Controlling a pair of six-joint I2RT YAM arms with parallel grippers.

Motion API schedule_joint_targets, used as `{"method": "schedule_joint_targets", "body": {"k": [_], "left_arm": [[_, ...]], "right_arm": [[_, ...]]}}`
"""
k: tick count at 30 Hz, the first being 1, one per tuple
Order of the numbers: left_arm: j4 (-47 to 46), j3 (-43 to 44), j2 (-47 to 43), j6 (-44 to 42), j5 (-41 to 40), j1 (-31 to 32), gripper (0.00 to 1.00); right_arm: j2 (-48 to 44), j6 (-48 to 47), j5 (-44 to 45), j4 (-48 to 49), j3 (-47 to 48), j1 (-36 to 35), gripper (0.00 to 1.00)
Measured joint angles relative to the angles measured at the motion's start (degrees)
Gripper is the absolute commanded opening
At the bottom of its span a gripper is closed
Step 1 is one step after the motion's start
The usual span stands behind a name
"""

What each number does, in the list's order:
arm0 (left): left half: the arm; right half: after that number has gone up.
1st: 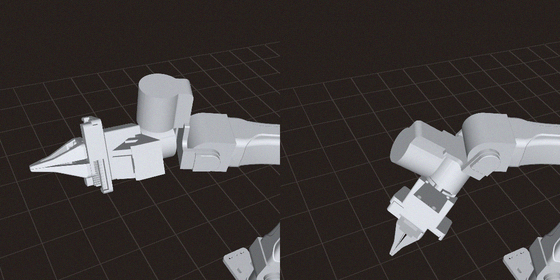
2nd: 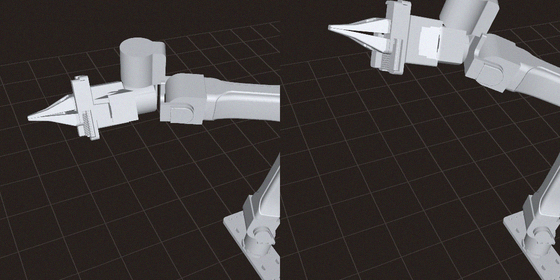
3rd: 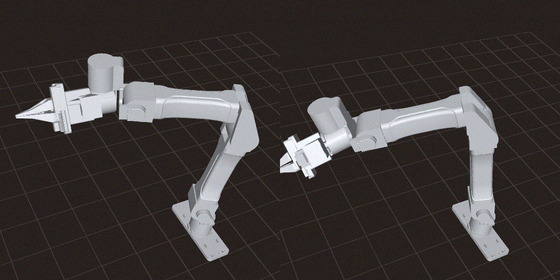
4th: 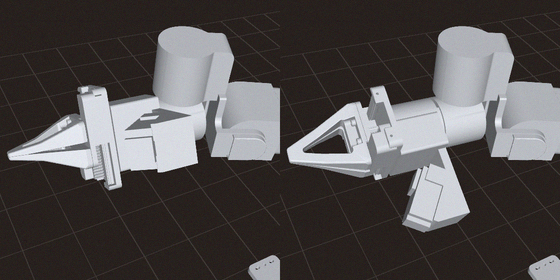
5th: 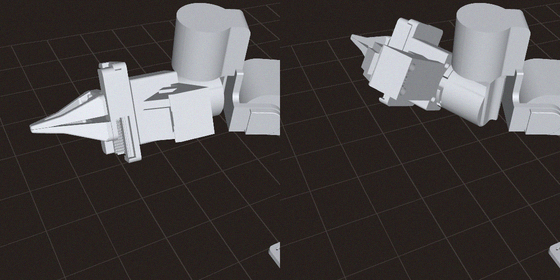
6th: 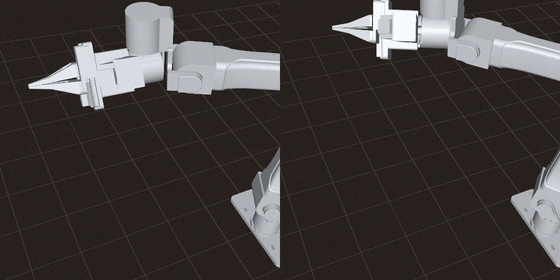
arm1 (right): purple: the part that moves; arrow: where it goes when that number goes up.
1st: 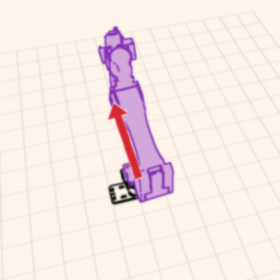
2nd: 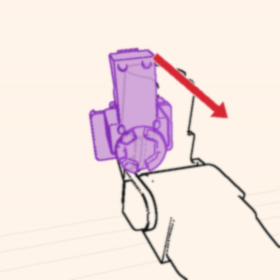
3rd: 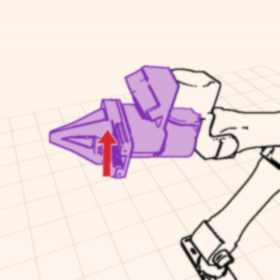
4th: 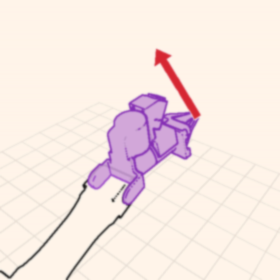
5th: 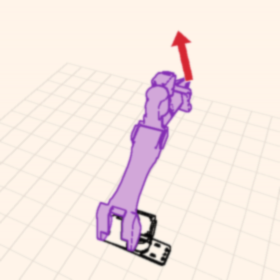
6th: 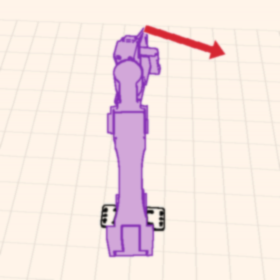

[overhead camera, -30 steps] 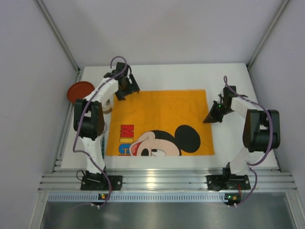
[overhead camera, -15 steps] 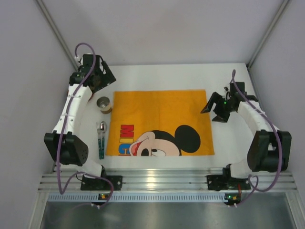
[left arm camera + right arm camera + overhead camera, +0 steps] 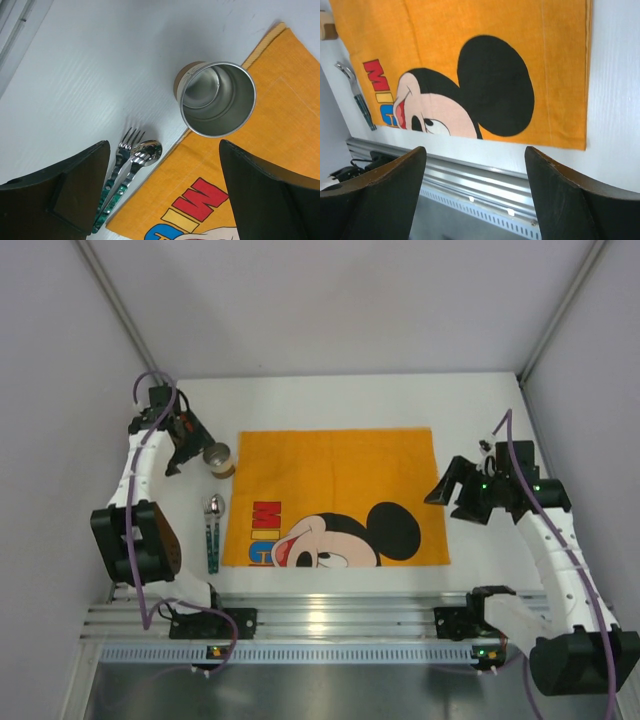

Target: Set the dinner table for one person

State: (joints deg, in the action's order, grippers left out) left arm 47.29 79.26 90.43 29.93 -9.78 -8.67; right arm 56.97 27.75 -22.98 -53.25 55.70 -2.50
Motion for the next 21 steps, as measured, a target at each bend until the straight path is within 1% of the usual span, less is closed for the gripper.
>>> {"method": "schedule_joint_targets", "body": {"k": [3,5,6,9,12,13,14,15,16,18,19,21], "left_arm": [[-2.12,-0.22,1.46,-0.15,1.31,0.11,0.95],[-3.15,-0.22,2.73,-0.13,1.99,0.15,0.92],[-3.65,-0.22,3.61,-0.13,2.29,0.15,0.89],[-4.35,-0.24,6.21,-0.17,2.89,0.15,0.85],[-5.57,-0.72,8.81,-0.39,3.04,0.13,0.74],[-5.84,-0.9,9.57,-0.55,3.1,0.15,0.57],[-6.27,-1.11,10.43,-0.52,3.15,0.15,0.49],[-6.58,-1.16,10.99,-0.81,3.17,0.15,0.43],[-6.93,-1.16,11.69,-1.07,3.34,0.13,0.29],[-7.76,-1.16,13.16,-1.27,3.82,0.15,0.19],[-8.09,-1.11,13.97,-1.49,4.28,0.15,0.17],[-8.28,-0.57,15.23,-1.79,5.11,0.15,0.17]], "right_arm": [[-2.45,0.2,0.26,-2.99,-2.12,0.0,0.79],[-3.13,0.33,0.5,-4.61,-2.51,0.0,0.79],[-3.28,0.35,0.7,-5.18,-2.51,0.0,0.79],[-3.32,0.33,1.4,-6.29,-2.43,0.0,0.77],[-3.32,0.35,2.14,-7.17,-2.4,0.0,0.77],[-3.32,0.35,2.27,-7.43,-2.4,0.0,0.76],[-3.32,0.37,2.36,-7.67,-2.4,0.0,0.76],[-3.32,0.42,2.36,-7.74,-2.4,0.0,0.75],[-3.3,0.5,2.4,-7.74,-2.4,0.0,0.75],[-3.28,0.59,2.54,-7.74,-2.4,0.0,0.74],[-3.21,0.61,2.62,-7.74,-2.4,0.0,0.74],[-2.93,0.76,2.82,-7.74,-2.36,0.0,0.73]]}}
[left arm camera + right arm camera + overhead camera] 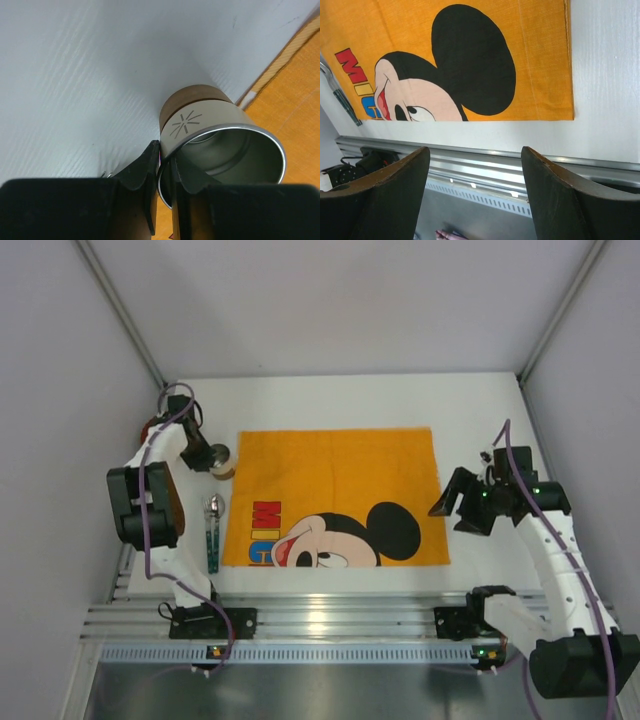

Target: Set the dinner table for one person

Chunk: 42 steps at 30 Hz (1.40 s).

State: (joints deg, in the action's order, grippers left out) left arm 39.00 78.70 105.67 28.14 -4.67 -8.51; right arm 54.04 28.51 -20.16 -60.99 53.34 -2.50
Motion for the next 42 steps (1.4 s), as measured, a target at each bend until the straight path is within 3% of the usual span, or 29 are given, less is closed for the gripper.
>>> {"method": "schedule_joint_targets", "body": {"k": [5,12,16,23,36,39,40,42], "left_arm": [[0.55,2.67,0.7,-1.25,1.25,0.76,0.12],[3.56,11.8,0.7,-3.87,0.9,6.54,0.11],[4.96,15.19,0.35,-3.76,0.68,14.45,0.1],[7.21,13.16,-2.95,1.84,0.57,33.59,0.1],[12.44,12.72,-10.47,15.47,-7.48,55.8,0.09],[13.64,12.72,-10.47,18.1,-9.22,60.3,0.08],[13.94,12.72,-10.47,18.86,-9.86,61.48,0.08],[14.32,12.74,-10.47,20.31,-10.88,63.34,0.09]], "right_arm": [[3.58,0.02,0.68,-0.07,2.62,-1.09,0.73],[13.29,0.35,2.71,0.68,17.55,-10.03,0.73],[20.26,1.68,2.89,2.86,26.53,-16.72,0.73],[30.82,3.21,2.23,4.98,36.7,-23.5,0.73],[32.26,3.72,2.73,6.29,32.09,-27.8,0.7],[31.74,4.04,3.26,6.62,30.16,-28.5,0.61],[31.26,4.09,3.65,6.67,29.38,-28.65,0.47],[30.08,4.09,3.93,6.8,27.91,-28.98,0.29]]}}
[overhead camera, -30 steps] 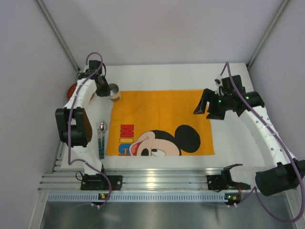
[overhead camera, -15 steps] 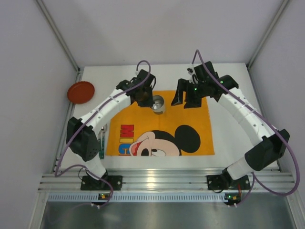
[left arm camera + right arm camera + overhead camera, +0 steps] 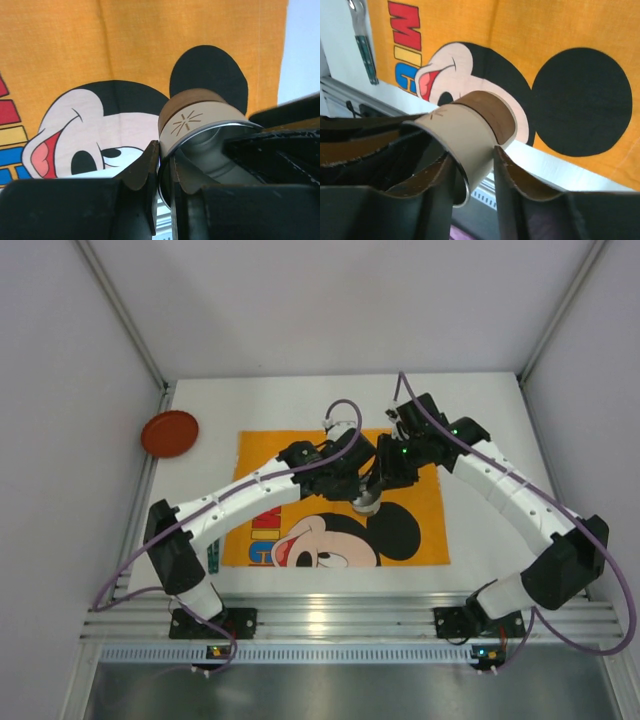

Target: Set the dinner table for one person

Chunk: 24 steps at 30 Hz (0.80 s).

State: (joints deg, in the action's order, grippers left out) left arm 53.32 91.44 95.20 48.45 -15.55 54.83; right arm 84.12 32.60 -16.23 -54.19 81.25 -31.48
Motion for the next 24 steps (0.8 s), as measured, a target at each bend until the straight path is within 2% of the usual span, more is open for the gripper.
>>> {"method": "schedule_joint_targets", "body": {"k": [1,3,5,6,8,9,11,12,13,20,24], "left_arm": [[0.44,0.09,0.09,0.79,-0.92,1.09,0.11],[1.73,0.96,0.28,1.42,-2.91,2.27,0.18],[3.45,2.51,1.07,1.9,-3.74,3.32,0.26],[4.11,3.45,1.66,2.62,-4.35,4.04,0.41],[4.92,5.53,2.82,4.63,-4.96,5.33,0.55],[5.2,6.34,3.17,5.4,-4.9,5.86,0.66],[6.12,8.76,4.04,7.3,-4.94,7.26,0.75],[6.43,9.57,4.22,7.98,-4.94,7.65,0.95],[6.91,10.45,4.33,8.44,-4.9,8.13,0.98],[10.91,13.64,3.69,11.98,-9.05,8.35,0.98],[12.81,9.55,-2.36,12.41,-13.27,6.29,0.98]], "right_arm": [[-0.79,-0.17,0.26,-0.13,-0.66,-0.39,0.11],[-2.56,-1.03,1.6,-1.38,-2.25,-1.29,0.0],[-4.07,-1.11,3.13,-1.64,-4.07,-2.23,0.0],[-4.59,-1.11,3.76,-1.9,-4.87,-2.38,0.0],[-5.22,-0.33,4.96,-2.23,-6.8,-2.4,0.0],[-5.29,0.07,5.88,-2.1,-7.5,-2.4,0.0],[-5.29,0.52,6.8,-1.95,-8.5,-2.4,0.0],[-5.29,0.68,7.17,-1.99,-8.76,-2.43,0.0],[-5.35,0.9,7.56,-1.95,-9.01,-2.43,0.0],[-6.19,0.79,11.43,-2.1,-9.62,-2.27,0.0],[-5.68,-0.35,12.52,-2.21,-9.27,0.59,0.0]]}}
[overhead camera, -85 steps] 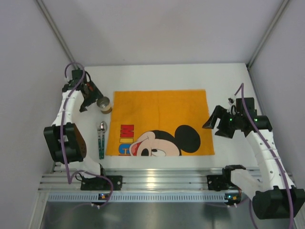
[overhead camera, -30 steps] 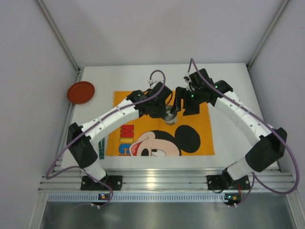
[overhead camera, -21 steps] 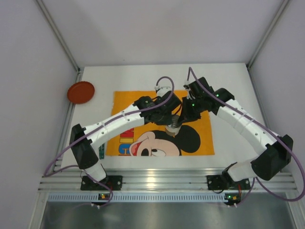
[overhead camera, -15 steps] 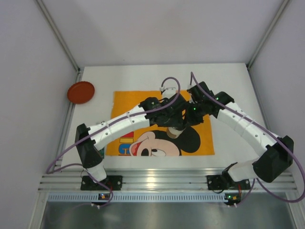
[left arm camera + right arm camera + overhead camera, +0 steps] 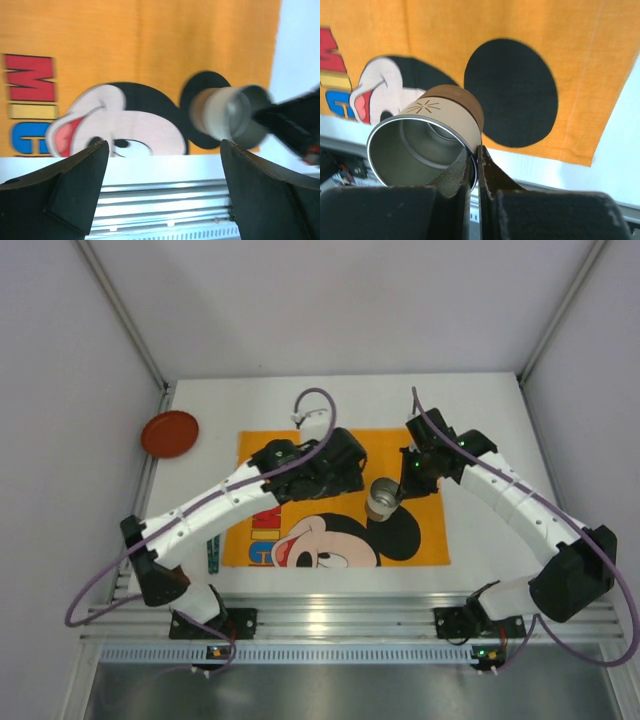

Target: Set the dinner table for one person

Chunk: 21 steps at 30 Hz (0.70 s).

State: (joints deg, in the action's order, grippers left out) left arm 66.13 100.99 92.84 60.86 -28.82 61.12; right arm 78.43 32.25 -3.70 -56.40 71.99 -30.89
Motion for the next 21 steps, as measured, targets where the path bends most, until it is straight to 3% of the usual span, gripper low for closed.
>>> {"method": "schedule_joint_targets", "body": {"k": [2,5,10,15,21], "left_arm": [[0.52,-4.92,-6.27,-1.11,-0.66,-4.26,0.98],[-1.44,-13.35,-16.55,-5.35,-0.5,-16.37,0.98],[-10.64,-26.6,-27.1,-17.97,2.97,-34.25,0.98],[-17.35,-28.04,-18.62,-26.36,10.58,-43.52,0.91],[-21.57,-27.39,-3.93,-30.64,17.84,-48.41,0.88]], "right_arm": [[1.44,-0.59,0.35,-0.22,1.36,2.58,0.0],[5.01,-1.73,0.42,-0.22,5.11,6.6,0.0],[13.94,-3.32,0.42,-0.04,14.45,12.74,0.0],[27.8,-4.15,2.08,0.37,27.63,15.34,0.0],[41.81,-3.54,7.69,0.42,38.42,15.58,0.0]]}}
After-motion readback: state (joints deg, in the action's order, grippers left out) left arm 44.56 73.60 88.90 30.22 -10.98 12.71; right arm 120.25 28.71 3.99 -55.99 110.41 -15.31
